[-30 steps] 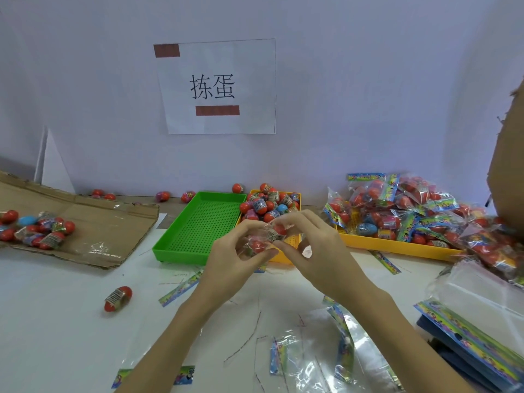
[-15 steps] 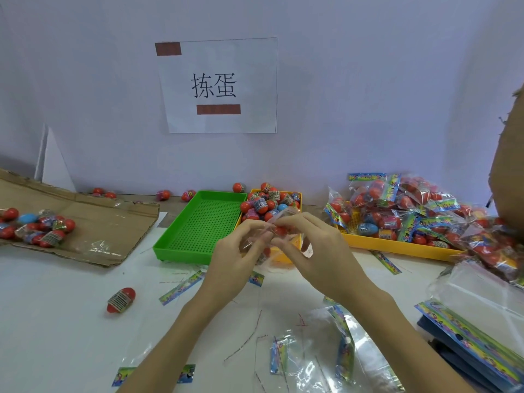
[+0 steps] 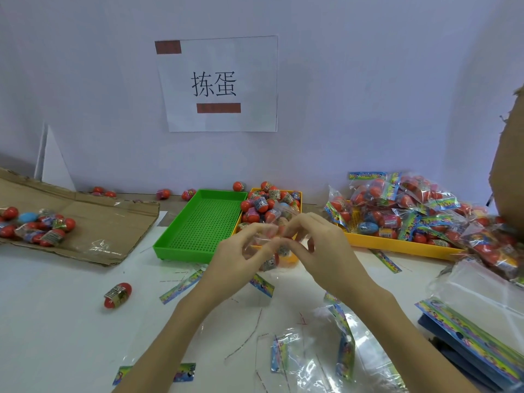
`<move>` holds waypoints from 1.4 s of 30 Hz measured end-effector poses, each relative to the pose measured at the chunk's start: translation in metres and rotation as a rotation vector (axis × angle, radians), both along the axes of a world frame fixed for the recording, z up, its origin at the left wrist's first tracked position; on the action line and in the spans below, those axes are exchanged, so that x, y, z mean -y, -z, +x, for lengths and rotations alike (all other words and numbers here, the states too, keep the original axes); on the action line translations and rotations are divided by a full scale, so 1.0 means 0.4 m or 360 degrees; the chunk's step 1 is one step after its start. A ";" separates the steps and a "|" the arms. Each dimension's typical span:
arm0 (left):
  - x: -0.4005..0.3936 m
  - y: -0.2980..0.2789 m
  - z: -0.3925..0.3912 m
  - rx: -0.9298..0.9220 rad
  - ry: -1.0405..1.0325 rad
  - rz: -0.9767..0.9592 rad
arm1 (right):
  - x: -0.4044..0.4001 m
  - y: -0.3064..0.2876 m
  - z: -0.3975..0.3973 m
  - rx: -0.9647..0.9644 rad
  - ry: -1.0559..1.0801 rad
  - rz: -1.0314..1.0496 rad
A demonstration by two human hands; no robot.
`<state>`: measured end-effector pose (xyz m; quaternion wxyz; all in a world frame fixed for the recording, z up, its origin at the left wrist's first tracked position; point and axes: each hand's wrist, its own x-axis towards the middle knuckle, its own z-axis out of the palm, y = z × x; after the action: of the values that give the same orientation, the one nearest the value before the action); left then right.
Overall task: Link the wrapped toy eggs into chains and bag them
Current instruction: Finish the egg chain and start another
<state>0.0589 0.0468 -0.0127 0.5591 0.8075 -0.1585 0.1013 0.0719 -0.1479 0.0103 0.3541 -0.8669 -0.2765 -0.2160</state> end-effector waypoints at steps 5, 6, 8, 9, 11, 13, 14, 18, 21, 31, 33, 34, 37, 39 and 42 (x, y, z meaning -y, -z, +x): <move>-0.003 0.002 -0.001 -0.0135 0.0178 -0.0050 | -0.002 -0.003 -0.004 -0.0114 -0.0007 0.0187; -0.002 0.004 0.000 -0.0120 0.0166 -0.0074 | -0.001 -0.003 -0.004 -0.0123 -0.0023 0.0141; -0.001 0.006 0.002 -0.0099 0.0157 -0.0162 | 0.003 -0.001 -0.001 -0.0152 -0.0042 -0.0039; 0.000 0.007 0.002 -0.0094 0.0173 -0.0200 | 0.006 0.001 0.001 -0.0182 -0.0044 -0.0119; 0.001 0.006 0.001 -0.0081 0.0193 -0.0210 | 0.008 0.002 0.003 -0.0240 -0.0043 -0.0169; 0.004 0.006 0.003 -0.0068 0.0163 -0.0193 | 0.006 -0.001 0.002 -0.0261 -0.0039 -0.0069; 0.003 0.009 0.005 -0.0074 0.0129 -0.0182 | 0.005 -0.003 0.000 -0.0265 -0.0043 0.0009; 0.001 0.017 0.008 -0.0157 0.0104 -0.0223 | 0.003 -0.007 -0.006 -0.0305 -0.0121 0.0220; -0.001 0.018 0.009 -0.0165 0.0082 -0.0231 | -0.003 -0.003 -0.007 -0.0435 -0.0185 0.0323; 0.001 0.004 0.001 -0.0162 0.0003 -0.0250 | -0.009 0.006 -0.013 -0.0317 -0.0149 0.0201; 0.003 0.006 0.001 -0.0189 -0.0002 -0.0268 | -0.011 0.005 -0.012 -0.0277 -0.0113 0.0206; 0.005 0.007 0.001 -0.0201 -0.0011 -0.0270 | -0.012 0.005 -0.011 -0.0254 -0.0084 0.0223; 0.011 0.012 0.000 -0.0155 -0.0044 -0.0168 | -0.018 0.006 -0.012 -0.0274 -0.0055 0.0270; 0.014 0.015 -0.003 -0.0098 -0.0049 -0.0070 | -0.018 0.007 -0.010 -0.0353 -0.0080 0.0303; 0.013 0.011 -0.008 -0.0081 -0.0021 -0.0111 | -0.009 0.002 -0.007 -0.0472 -0.0143 0.0321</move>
<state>0.0558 0.0415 -0.0170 0.5900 0.7909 -0.1353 0.0898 0.0692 -0.1444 0.0096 0.4855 -0.8361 -0.2365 -0.0966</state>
